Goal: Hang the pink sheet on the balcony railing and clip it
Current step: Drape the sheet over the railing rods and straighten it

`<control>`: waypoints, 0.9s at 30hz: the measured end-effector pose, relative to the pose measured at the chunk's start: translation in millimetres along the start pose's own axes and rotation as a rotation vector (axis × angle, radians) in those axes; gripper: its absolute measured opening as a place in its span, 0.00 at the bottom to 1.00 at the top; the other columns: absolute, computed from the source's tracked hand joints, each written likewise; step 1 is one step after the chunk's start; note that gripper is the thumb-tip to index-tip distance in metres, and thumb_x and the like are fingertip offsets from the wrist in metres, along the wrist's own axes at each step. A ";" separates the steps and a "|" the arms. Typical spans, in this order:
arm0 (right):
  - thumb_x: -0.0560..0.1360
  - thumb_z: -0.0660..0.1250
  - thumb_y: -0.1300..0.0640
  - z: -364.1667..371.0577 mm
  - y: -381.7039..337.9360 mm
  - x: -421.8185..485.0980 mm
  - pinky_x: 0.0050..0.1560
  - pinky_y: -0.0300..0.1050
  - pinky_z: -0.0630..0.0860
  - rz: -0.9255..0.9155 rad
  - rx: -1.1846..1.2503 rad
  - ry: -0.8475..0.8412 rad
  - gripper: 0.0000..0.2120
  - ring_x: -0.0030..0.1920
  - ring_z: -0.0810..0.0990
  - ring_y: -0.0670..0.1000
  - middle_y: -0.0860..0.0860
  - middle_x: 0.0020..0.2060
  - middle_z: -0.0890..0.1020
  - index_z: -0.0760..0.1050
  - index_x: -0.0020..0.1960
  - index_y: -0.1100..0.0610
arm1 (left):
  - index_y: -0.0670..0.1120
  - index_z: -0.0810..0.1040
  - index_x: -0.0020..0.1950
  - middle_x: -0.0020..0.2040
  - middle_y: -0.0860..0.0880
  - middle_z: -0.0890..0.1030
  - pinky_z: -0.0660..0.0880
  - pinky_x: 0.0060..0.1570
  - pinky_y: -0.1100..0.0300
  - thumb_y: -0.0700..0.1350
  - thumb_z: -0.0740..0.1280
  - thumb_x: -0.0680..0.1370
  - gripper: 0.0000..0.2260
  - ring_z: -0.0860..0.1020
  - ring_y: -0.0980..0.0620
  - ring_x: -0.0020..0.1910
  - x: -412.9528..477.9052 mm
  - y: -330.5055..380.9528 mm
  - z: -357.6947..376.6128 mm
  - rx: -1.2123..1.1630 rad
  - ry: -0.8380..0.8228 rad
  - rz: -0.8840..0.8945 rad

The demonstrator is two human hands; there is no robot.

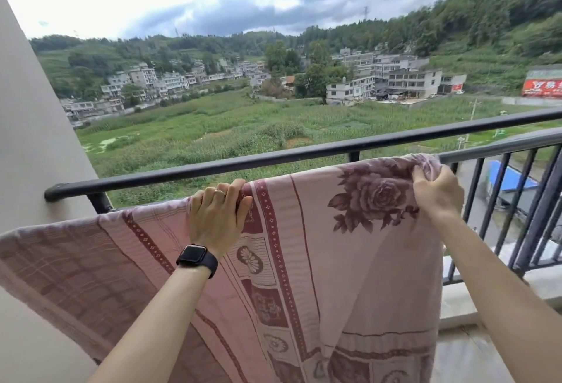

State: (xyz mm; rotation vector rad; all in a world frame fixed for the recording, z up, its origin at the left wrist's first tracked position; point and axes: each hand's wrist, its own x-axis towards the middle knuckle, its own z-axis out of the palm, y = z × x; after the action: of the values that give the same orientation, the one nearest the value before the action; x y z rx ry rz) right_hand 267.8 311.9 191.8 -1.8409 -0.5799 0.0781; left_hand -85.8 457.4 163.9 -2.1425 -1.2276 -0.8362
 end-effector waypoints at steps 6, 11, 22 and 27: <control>0.80 0.64 0.47 1.9 6.5 -19.9 0.49 0.48 0.68 -0.069 0.089 -0.168 0.12 0.48 0.75 0.55 0.48 0.41 0.76 0.74 0.51 0.55 | 0.49 0.73 0.65 0.57 0.49 0.79 0.66 0.60 0.46 0.57 0.49 0.81 0.21 0.75 0.45 0.55 -2.3 12.0 -4.8 -0.144 0.027 -0.074; 0.80 0.59 0.40 1.7 -17.3 -36.6 0.41 0.50 0.72 -0.290 0.163 -0.492 0.26 0.32 0.74 0.53 0.48 0.28 0.77 0.77 0.44 0.64 | 0.47 0.73 0.60 0.61 0.45 0.74 0.64 0.60 0.44 0.58 0.62 0.75 0.20 0.72 0.43 0.61 -12.8 84.7 -19.7 -0.248 0.186 -0.056; 0.72 0.65 0.45 18.4 -10.1 17.9 0.61 0.54 0.73 -0.868 0.080 -0.838 0.13 0.57 0.74 0.51 0.44 0.54 0.81 0.83 0.52 0.45 | 0.46 0.69 0.49 0.40 0.50 0.77 0.76 0.36 0.54 0.38 0.65 0.75 0.07 0.78 0.44 0.40 2.4 211.1 -19.3 -0.573 -0.134 -0.610; 0.66 0.74 0.41 40.9 4.0 47.2 0.49 0.51 0.66 -1.109 -0.369 -0.316 0.30 0.50 0.70 0.52 0.51 0.53 0.76 0.69 0.61 0.52 | 0.44 0.73 0.48 0.39 0.46 0.77 0.73 0.33 0.62 0.29 0.56 0.69 0.14 0.75 0.51 0.36 22.4 192.0 -62.7 -0.932 -0.109 -0.886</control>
State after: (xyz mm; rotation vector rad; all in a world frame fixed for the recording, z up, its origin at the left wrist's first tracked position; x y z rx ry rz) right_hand 297.0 366.8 184.6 -1.6086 -1.8520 -0.5158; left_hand 76.9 340.0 195.8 -2.2337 -2.2078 -1.9893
